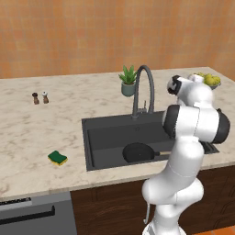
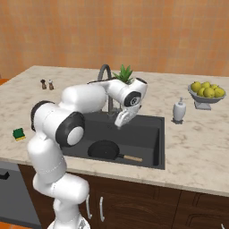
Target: Pick the pan and sponge and place them into the sink. Then turn on the water.
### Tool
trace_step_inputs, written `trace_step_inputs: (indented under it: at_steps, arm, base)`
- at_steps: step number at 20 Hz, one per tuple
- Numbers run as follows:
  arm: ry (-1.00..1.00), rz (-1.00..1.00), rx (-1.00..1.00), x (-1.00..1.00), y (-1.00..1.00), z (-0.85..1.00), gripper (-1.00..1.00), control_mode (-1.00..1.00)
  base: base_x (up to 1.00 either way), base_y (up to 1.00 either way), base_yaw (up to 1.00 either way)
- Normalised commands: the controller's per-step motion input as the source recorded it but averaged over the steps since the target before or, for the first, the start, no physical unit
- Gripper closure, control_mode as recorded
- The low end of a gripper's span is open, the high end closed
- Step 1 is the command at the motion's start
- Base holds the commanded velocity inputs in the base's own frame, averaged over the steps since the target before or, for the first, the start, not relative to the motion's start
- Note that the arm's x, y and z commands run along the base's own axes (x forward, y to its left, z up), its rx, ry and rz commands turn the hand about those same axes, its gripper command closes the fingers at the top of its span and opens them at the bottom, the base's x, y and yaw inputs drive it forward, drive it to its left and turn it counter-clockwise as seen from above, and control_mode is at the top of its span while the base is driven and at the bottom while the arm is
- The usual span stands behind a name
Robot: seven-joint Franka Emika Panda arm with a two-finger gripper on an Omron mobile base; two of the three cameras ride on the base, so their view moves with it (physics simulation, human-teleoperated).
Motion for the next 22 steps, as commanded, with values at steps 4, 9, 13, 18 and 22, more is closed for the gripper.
trace_step_inputs:
  at_steps: [4,9,13,18,22]
  arm:
    - [0.00,-0.52,0.00,-0.21,0.46,0.49,-1.00,-1.00]
    - [0.01,-0.58,-0.04,-0.24,0.50,0.40,-1.00,-1.00]
    - [0.12,-0.57,-0.07,-0.37,0.33,0.39,-1.00,-1.00]
    - [0.14,-0.56,-0.08,-0.46,0.37,0.19,-1.00,-1.00]
    - [0.04,-0.45,-0.07,-0.19,0.72,0.02,-1.00,-1.00]
  base:
    - [0.00,0.00,0.00]
    - [0.00,0.00,0.00]
    - [0.00,0.00,0.00]
    - [0.00,0.00,0.00]
    - [0.00,0.00,0.00]
